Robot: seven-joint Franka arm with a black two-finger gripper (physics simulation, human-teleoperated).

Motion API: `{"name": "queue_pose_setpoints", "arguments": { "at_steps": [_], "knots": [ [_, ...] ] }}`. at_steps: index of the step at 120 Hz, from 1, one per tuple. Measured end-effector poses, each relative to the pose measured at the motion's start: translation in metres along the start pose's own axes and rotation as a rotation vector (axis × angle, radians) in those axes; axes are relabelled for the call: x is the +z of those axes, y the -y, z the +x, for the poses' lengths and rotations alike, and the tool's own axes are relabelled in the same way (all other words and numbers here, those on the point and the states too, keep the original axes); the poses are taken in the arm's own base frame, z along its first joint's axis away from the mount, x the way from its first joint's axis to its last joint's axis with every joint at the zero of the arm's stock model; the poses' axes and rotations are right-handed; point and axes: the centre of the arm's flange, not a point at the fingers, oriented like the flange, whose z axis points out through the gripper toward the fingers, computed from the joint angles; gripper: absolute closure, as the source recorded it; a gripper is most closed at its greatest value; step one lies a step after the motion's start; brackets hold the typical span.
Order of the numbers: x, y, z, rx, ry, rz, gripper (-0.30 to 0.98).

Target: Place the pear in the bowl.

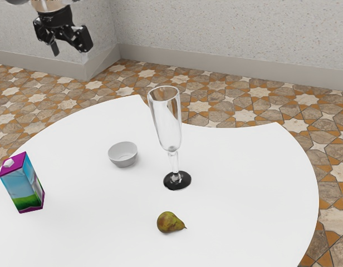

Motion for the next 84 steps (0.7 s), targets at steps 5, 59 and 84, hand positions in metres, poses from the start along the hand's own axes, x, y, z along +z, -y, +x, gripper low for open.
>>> {"name": "queue_pose_setpoints", "arguments": {
  "at_steps": [5,59,84],
  "knots": [
    [0.005,-0.001,-0.004,0.002,0.030,0.004,0.00],
    [0.191,-0.164,-0.128,0.271,0.448,-0.094,0.00],
    [0.245,-0.236,-0.144,0.426,0.411,-0.114,0.00]
  ]
}}
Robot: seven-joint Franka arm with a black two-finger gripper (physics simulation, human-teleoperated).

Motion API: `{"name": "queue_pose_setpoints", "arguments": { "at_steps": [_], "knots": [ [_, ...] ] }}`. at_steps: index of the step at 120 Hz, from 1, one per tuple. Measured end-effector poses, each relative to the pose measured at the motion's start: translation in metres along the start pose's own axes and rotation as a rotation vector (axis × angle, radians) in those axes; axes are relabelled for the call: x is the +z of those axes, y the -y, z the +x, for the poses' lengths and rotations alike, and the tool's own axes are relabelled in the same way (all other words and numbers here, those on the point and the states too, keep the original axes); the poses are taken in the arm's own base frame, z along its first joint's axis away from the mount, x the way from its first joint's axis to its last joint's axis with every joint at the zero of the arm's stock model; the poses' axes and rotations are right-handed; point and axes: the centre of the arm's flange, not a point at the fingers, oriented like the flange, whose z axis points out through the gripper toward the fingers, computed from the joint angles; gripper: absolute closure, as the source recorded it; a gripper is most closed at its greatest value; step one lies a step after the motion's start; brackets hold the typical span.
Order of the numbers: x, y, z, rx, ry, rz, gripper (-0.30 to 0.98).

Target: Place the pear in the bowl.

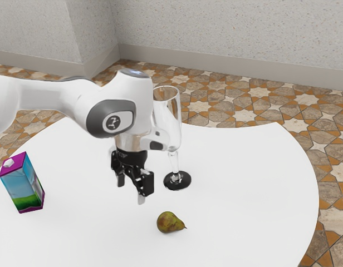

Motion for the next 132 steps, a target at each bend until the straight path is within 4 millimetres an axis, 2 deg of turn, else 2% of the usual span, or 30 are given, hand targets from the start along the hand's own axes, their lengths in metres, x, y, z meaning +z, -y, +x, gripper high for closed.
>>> {"name": "queue_pose_setpoints", "arguments": {
  "at_steps": [10,21,42,56,61,73,79,99,113,132],
  "knots": [
    [0.012,-0.017,0.008,0.044,-0.013,0.004,0.00],
    [0.030,-0.035,0.006,0.088,-0.018,0.009,0.00],
    [0.043,-0.068,0.004,0.164,-0.054,0.019,0.00],
    [0.057,-0.088,0.021,0.215,-0.062,0.026,0.00],
    [0.059,-0.082,0.027,0.207,-0.067,0.022,0.00],
    [0.065,-0.043,0.038,0.146,-0.071,0.004,0.00],
    [0.067,-0.032,0.040,0.131,-0.073,-0.002,0.00],
    [0.076,-0.036,0.044,0.154,-0.074,-0.005,0.00],
    [0.084,-0.024,0.051,0.146,-0.084,-0.012,0.00],
    [0.088,-0.024,0.060,0.168,-0.098,-0.011,0.00]
  ]
}}
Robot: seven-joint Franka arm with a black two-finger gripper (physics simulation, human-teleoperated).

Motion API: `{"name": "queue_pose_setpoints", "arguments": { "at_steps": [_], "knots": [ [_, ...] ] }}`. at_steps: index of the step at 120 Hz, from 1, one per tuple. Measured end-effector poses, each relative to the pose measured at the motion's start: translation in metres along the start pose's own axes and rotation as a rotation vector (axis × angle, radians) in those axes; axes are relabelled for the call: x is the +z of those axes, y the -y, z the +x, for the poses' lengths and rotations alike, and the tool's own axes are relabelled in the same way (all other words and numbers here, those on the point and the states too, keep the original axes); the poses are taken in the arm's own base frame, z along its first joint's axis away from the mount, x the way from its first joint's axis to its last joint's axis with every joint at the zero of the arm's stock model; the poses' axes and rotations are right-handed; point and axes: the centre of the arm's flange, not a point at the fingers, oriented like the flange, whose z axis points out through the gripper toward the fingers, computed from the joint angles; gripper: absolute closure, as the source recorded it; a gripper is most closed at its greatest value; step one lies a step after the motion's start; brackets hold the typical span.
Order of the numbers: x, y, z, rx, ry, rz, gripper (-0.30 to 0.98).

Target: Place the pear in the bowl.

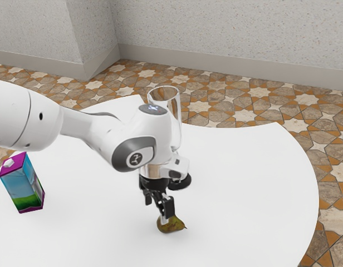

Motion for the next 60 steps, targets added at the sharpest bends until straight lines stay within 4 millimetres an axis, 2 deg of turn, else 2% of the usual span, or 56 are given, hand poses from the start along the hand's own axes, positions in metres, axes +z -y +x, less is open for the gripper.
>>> {"name": "queue_pose_setpoints", "arguments": {
  "at_steps": [36,60],
  "knots": [
    [0.008,0.001,0.007,0.128,-0.016,0.012,0.00],
    [0.024,-0.004,0.011,0.198,-0.011,-0.001,0.00]
  ]
}}
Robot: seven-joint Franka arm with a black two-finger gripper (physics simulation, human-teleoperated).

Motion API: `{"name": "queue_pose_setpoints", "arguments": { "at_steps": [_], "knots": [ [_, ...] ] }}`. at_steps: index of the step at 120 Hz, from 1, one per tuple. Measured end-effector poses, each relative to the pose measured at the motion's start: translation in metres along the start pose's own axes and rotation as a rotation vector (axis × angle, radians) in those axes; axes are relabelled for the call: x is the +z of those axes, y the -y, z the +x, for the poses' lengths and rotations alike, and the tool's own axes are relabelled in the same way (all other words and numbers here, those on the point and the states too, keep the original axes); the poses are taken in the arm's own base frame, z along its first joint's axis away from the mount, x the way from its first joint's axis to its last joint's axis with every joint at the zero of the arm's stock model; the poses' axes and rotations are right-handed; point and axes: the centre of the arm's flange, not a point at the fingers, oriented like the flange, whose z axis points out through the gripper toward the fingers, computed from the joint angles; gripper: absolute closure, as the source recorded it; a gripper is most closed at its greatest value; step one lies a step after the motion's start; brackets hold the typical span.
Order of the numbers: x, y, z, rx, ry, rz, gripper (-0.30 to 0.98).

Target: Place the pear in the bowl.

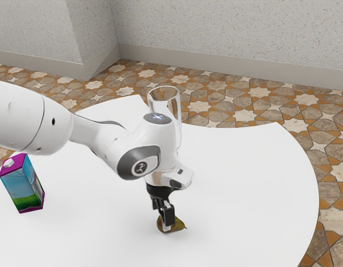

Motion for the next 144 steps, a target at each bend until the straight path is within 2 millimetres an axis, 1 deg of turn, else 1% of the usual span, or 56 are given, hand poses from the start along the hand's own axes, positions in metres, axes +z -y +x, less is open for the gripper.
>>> {"name": "queue_pose_setpoints", "arguments": {
  "at_steps": [28,37,54,76,86,131,144],
  "knots": [
    [0.016,-0.001,0.004,0.048,-0.001,-0.015,0.00],
    [0.020,0.002,0.004,0.053,-0.001,-0.018,0.00],
    [0.020,0.008,0.008,0.064,-0.014,-0.019,0.00],
    [0.027,0.010,0.011,0.083,-0.011,-0.022,0.00],
    [0.025,0.011,0.015,0.091,-0.020,-0.019,0.01],
    [0.023,0.013,0.017,0.102,-0.032,-0.021,0.28],
    [0.023,0.013,0.017,0.104,-0.033,-0.020,0.31]
  ]
}}
